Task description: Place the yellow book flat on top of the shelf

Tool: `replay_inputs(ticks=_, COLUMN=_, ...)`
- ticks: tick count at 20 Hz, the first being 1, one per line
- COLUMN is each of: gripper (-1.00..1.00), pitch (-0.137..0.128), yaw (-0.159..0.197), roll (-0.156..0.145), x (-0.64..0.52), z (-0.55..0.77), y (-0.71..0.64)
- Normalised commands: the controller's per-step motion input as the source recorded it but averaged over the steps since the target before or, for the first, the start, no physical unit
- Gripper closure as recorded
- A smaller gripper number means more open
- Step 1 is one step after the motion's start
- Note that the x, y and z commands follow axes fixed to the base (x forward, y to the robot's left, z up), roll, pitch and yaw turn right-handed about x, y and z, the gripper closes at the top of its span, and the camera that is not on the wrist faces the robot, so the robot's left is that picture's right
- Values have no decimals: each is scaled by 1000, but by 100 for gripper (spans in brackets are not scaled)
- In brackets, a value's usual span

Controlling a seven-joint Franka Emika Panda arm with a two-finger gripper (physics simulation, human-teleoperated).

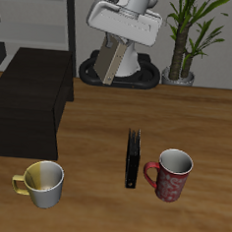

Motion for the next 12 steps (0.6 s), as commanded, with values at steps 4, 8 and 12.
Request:
replay_inputs(ticks=4, gripper=100, pitch=-75, yaw=25, roll=-133, x=121, z=392, y=-657)
replay_inputs(ticks=8, gripper=100, pitch=-67, yaw=20, roll=-134, x=91, z=357, y=-679)
replay_inputs(ticks=12, gripper=100, pitch=-60, yaw=5, roll=-96, x=-10, z=277, y=-554)
